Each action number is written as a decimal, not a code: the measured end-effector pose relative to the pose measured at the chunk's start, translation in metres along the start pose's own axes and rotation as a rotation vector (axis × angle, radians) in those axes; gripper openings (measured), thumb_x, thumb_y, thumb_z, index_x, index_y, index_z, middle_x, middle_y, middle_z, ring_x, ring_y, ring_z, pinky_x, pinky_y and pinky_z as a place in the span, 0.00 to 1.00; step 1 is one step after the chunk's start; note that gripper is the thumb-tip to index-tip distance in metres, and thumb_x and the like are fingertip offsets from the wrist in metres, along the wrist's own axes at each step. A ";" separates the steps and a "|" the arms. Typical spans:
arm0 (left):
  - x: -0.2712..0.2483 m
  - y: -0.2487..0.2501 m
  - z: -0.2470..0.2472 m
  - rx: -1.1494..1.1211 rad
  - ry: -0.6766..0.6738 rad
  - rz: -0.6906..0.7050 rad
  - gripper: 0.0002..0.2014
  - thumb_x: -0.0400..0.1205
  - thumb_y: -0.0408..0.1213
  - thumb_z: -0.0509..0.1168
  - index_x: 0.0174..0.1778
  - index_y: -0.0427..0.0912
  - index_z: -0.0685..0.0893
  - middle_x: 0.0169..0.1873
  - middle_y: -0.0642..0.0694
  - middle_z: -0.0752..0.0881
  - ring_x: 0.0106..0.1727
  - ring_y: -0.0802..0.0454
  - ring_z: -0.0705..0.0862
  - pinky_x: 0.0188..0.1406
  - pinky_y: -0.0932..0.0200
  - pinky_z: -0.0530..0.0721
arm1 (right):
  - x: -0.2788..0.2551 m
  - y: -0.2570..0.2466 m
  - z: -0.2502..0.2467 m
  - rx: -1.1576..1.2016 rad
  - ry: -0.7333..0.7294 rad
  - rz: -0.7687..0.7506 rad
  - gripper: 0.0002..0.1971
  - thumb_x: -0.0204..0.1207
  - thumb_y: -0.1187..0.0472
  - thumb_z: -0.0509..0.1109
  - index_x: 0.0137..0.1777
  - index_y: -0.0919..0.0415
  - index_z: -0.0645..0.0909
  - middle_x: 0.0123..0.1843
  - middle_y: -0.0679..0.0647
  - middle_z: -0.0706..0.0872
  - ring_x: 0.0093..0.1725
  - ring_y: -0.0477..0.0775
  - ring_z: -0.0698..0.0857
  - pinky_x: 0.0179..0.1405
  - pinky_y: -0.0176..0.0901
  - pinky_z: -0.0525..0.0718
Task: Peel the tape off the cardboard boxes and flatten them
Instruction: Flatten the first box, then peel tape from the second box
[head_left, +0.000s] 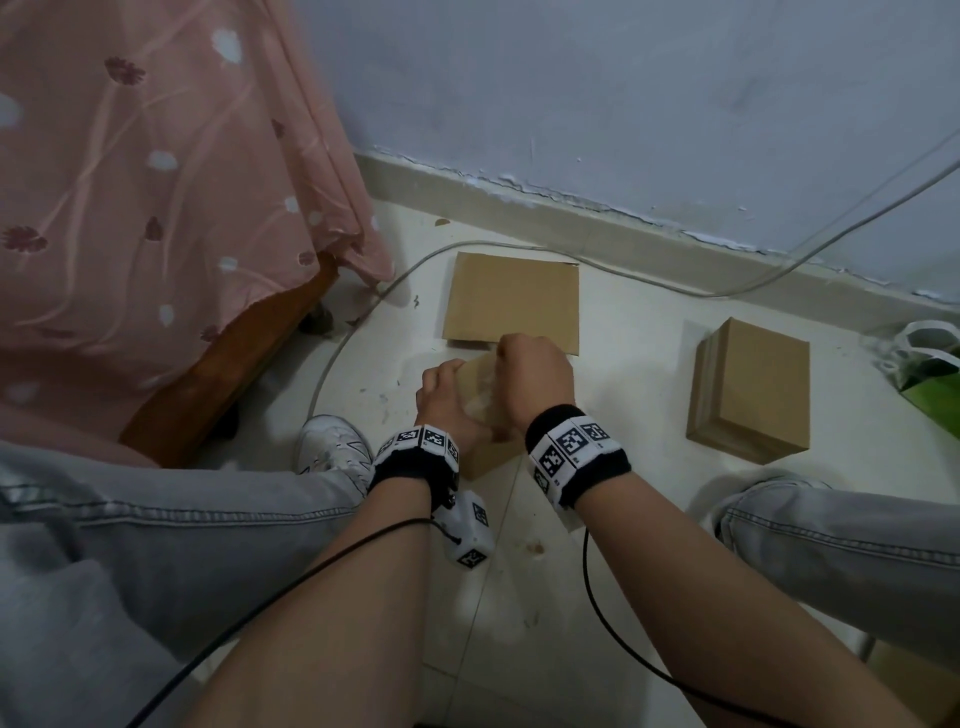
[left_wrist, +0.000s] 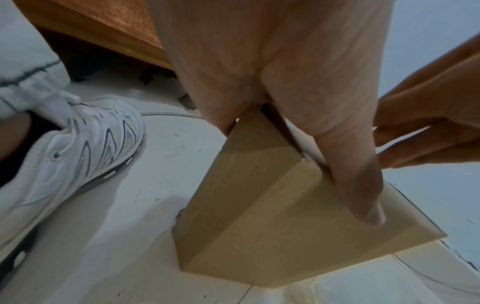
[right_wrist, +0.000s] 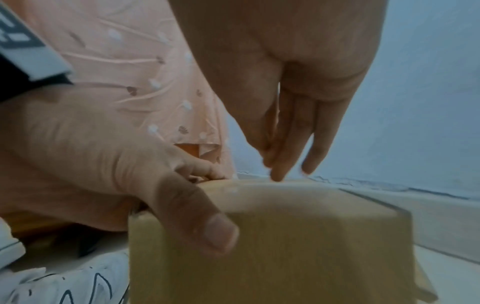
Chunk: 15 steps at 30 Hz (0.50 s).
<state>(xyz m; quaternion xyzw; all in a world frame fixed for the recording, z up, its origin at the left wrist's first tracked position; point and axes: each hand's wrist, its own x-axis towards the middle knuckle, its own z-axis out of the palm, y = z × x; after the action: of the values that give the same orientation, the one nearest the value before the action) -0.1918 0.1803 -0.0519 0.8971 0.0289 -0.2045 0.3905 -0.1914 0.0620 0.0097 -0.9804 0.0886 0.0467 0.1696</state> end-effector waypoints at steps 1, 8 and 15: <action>0.001 0.000 0.001 0.009 0.001 -0.012 0.54 0.58 0.44 0.84 0.77 0.51 0.62 0.73 0.47 0.62 0.74 0.44 0.65 0.72 0.50 0.70 | 0.000 -0.003 0.002 0.010 -0.027 -0.001 0.08 0.78 0.66 0.61 0.38 0.57 0.76 0.41 0.57 0.83 0.40 0.63 0.82 0.39 0.48 0.81; 0.005 -0.004 0.005 0.035 0.023 -0.009 0.47 0.64 0.39 0.79 0.76 0.53 0.62 0.72 0.46 0.62 0.73 0.42 0.66 0.71 0.52 0.70 | -0.012 -0.013 0.000 -0.043 -0.083 -0.006 0.08 0.77 0.71 0.62 0.43 0.59 0.80 0.44 0.55 0.81 0.44 0.60 0.84 0.44 0.51 0.85; 0.005 -0.006 0.005 0.004 0.058 0.028 0.34 0.75 0.28 0.66 0.76 0.52 0.64 0.74 0.46 0.61 0.74 0.42 0.67 0.73 0.50 0.71 | -0.011 -0.021 -0.004 -0.177 -0.146 -0.169 0.11 0.78 0.71 0.65 0.60 0.66 0.81 0.60 0.62 0.83 0.58 0.61 0.85 0.48 0.46 0.80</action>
<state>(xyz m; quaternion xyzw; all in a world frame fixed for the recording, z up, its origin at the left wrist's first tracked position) -0.1903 0.1801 -0.0607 0.9037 0.0274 -0.1730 0.3907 -0.1981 0.0821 0.0223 -0.9895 -0.0116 0.1109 0.0916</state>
